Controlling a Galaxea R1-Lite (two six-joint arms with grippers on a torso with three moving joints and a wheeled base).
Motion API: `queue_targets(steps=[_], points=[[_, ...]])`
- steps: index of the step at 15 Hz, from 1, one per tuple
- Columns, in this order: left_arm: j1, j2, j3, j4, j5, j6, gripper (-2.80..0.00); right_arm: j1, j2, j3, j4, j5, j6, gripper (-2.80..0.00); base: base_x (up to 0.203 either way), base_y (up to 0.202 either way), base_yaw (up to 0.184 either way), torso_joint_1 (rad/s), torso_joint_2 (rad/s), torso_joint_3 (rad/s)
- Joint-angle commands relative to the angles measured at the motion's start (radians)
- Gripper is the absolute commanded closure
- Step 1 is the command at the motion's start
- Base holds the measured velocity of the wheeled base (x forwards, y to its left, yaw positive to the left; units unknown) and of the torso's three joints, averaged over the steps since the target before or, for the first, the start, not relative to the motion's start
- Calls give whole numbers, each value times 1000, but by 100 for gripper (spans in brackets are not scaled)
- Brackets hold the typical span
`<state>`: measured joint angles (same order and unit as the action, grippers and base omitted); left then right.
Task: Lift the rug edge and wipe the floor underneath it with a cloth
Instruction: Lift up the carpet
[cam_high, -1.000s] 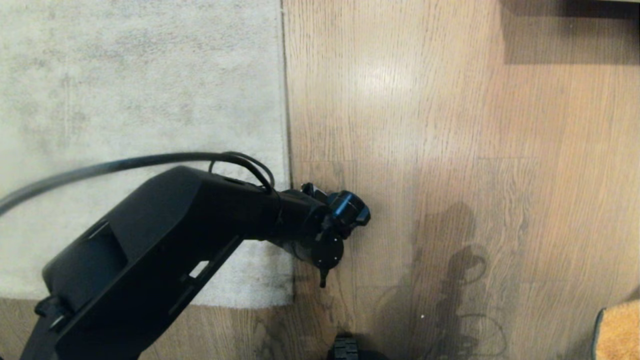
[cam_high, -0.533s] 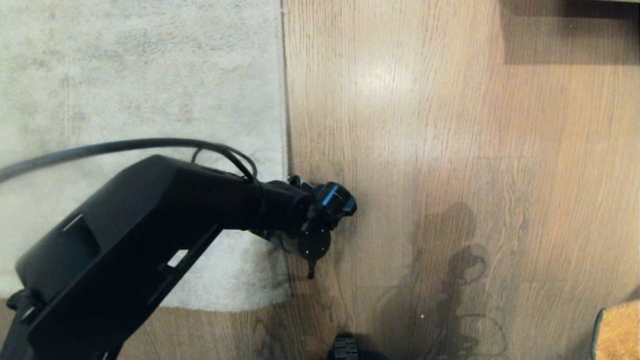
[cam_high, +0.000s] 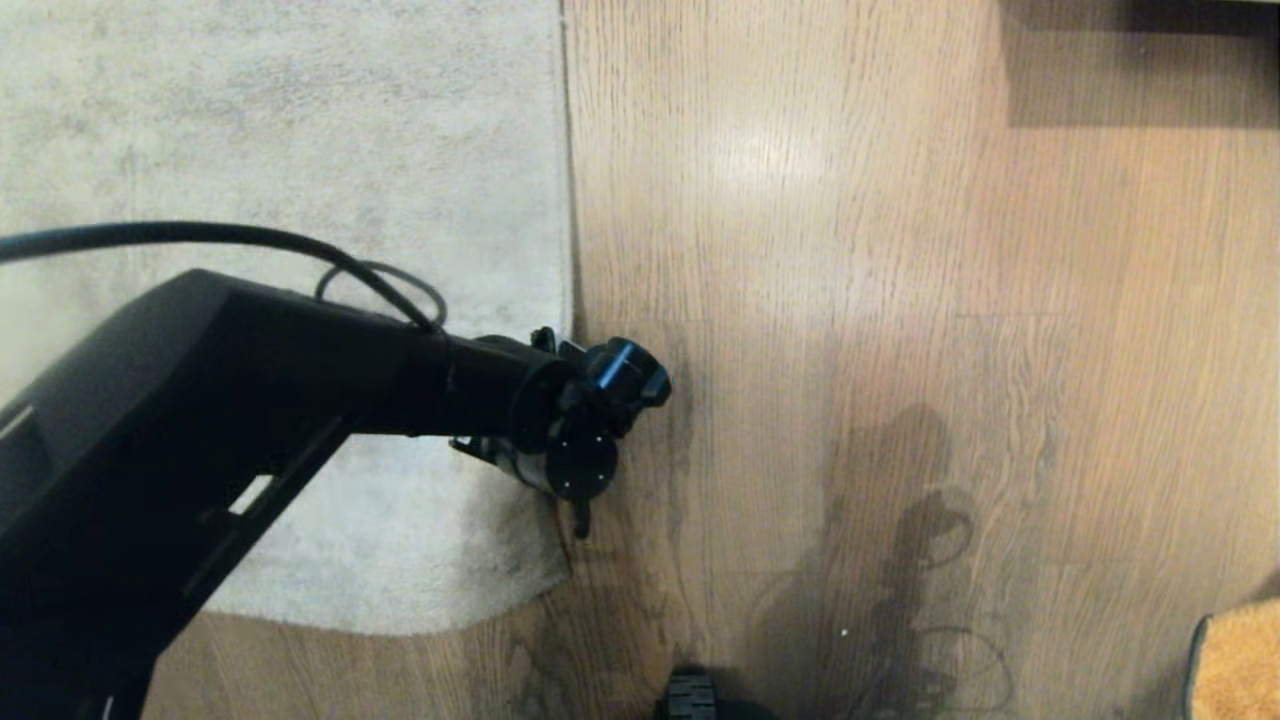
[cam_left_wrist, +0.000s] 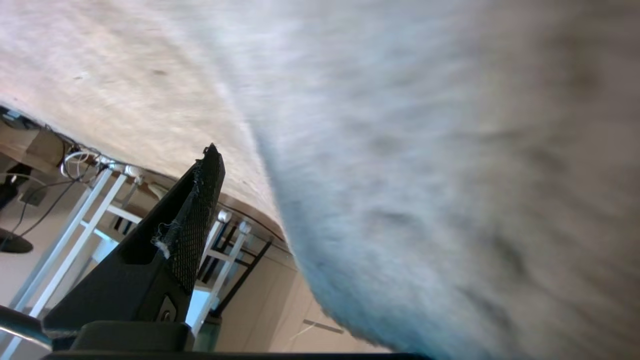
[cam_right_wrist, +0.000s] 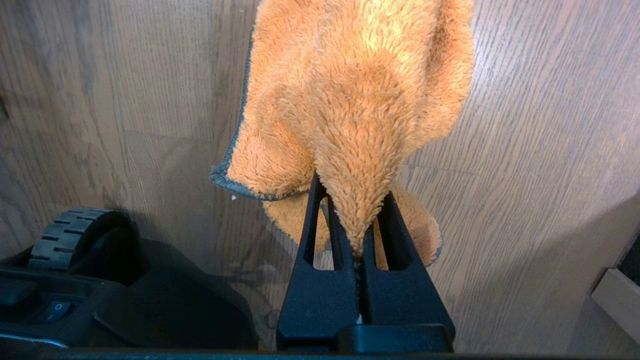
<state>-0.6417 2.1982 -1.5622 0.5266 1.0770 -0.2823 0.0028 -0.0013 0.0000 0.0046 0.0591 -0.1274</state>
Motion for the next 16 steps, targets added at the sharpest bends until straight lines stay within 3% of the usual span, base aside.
queue_targets(steps=[1,9,16], points=[[9,-47,2,6,8,-1,-280,0,1,0,0,1,-1,0,0,0,0,0,0,0],[-4,-122,27,7,5,5,-280,0,1,0,0,1,-1,0,0,0,0,0,0,0],[2,-179,213,-53,-2,9,-280,0,1,0,0,1,-1,0,0,0,0,0,0,0]])
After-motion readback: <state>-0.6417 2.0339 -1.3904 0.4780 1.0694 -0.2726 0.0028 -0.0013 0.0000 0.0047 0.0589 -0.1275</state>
